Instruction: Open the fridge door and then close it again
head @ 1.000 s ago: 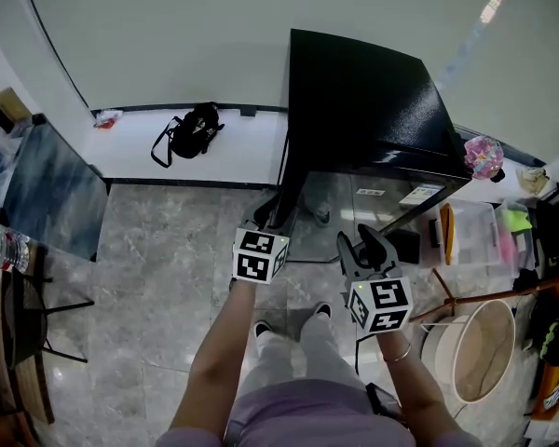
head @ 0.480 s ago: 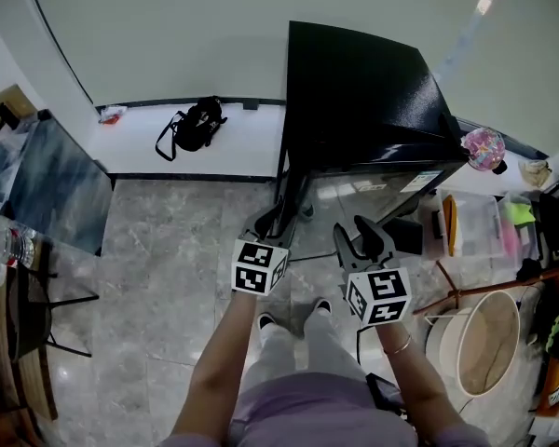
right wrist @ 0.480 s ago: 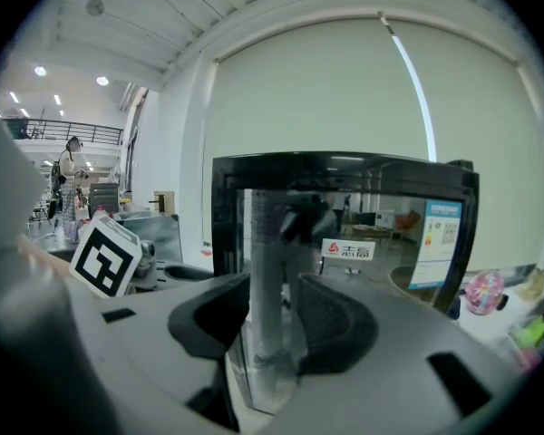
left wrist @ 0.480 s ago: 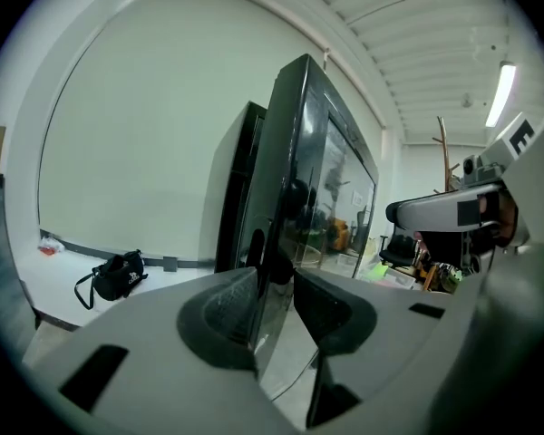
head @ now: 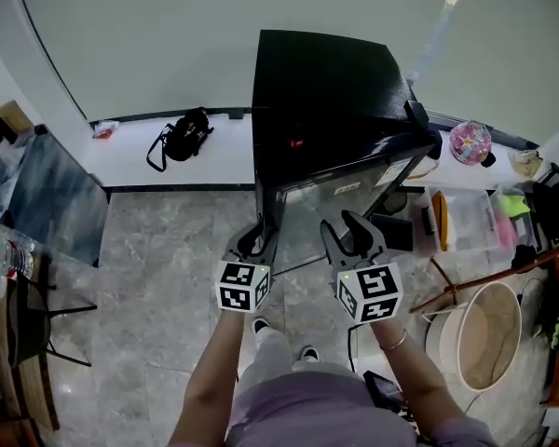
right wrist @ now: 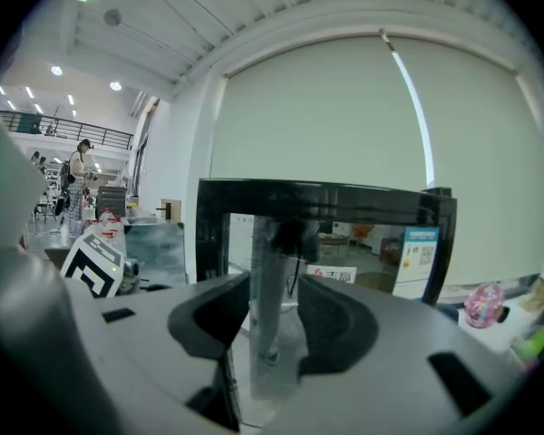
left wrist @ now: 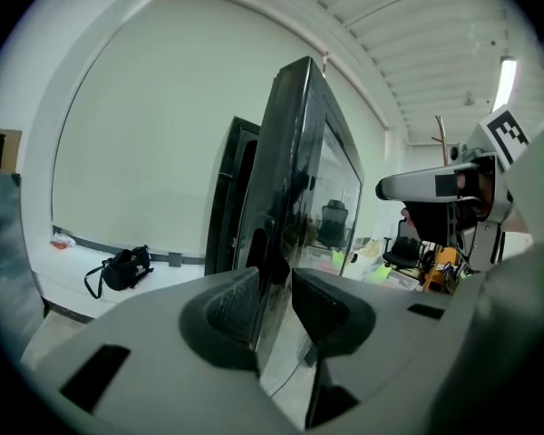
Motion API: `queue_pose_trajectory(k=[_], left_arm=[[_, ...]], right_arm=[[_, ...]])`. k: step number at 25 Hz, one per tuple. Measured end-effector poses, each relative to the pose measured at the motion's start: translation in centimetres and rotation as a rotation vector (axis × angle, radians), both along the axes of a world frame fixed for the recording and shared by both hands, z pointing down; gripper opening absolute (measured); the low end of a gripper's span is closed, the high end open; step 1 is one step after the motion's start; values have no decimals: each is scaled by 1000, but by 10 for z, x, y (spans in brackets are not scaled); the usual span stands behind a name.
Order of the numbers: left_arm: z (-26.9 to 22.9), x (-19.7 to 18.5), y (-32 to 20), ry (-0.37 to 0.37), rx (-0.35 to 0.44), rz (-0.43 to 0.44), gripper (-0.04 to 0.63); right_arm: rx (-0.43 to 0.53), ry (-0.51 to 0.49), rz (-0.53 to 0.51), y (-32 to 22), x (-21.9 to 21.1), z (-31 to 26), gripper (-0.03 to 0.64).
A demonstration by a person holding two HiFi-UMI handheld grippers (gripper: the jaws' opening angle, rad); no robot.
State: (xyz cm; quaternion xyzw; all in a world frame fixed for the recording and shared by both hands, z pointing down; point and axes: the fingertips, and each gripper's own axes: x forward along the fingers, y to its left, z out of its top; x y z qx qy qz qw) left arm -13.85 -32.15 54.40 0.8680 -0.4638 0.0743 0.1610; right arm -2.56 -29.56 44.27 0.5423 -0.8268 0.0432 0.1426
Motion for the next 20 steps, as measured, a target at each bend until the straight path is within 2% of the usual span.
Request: queue_pose_trajectory(k=[13,20], left_arm=[[-3,27,67,7,-21,-156,114],[-5,51,106,-5,-25,-194,114]], right_arm=[[18,-67,-57,78,50,-11,163],[31,-74,-75,116,76,-18,166]])
